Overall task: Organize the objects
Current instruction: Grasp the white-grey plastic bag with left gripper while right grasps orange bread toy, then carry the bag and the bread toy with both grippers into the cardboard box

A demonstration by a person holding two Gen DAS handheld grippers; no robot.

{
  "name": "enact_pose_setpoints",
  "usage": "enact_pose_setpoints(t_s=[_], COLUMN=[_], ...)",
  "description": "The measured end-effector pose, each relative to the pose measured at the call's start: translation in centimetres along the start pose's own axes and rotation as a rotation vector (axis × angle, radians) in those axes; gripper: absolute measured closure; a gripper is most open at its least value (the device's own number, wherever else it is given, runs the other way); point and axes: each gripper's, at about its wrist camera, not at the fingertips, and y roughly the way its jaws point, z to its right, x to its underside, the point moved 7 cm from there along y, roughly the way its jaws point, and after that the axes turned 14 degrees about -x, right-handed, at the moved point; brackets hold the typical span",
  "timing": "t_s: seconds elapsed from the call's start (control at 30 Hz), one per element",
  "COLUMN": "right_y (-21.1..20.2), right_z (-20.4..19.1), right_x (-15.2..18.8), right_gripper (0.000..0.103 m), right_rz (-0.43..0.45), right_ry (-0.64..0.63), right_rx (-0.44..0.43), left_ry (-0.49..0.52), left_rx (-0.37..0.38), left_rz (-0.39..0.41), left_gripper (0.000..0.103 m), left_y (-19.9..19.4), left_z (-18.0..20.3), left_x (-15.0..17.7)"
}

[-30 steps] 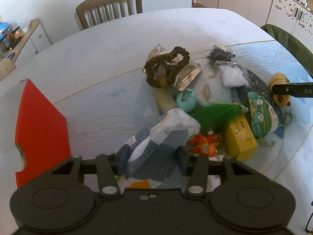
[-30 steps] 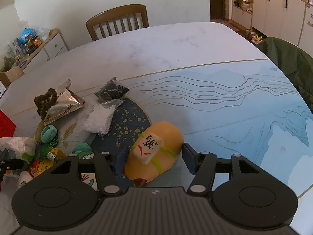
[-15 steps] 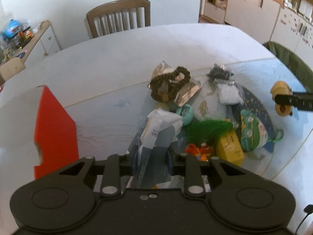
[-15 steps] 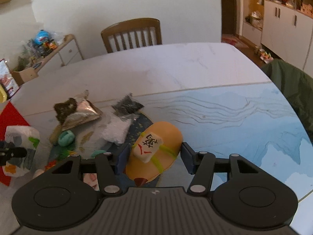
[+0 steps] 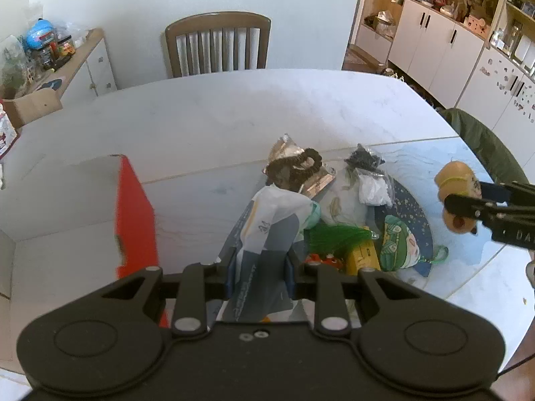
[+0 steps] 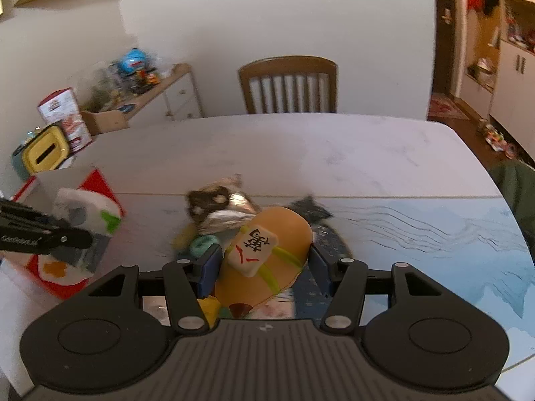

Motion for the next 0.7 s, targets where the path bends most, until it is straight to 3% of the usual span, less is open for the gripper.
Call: enact_pose_setpoints(t_s=[0.3, 0.57, 0.7], right_y=[1.4, 4.0, 5.1], right_z=[-8.2, -16.2, -19.5], right_x=[-2.0, -3.1, -3.6], right_gripper=[0.047, 0.047, 0.047], right_rz=[-0.020, -0.025, -0.021], right_ry=[-0.087, -0.173, -0.216], right_rx=[-0.091, -0.159, -0.183], left_ry=[-0.020, -0.101, -0.125], left_rx=[0.014, 0.098, 0.098], left_rz=[0.004, 0.008, 0.023], left_gripper=[0.077, 0.077, 0.077], left_y=[-2.2, -3.8, -4.3], left_z=[-5.0, -10.2, -12.4], left_x=[0.2, 0.0, -0.7])
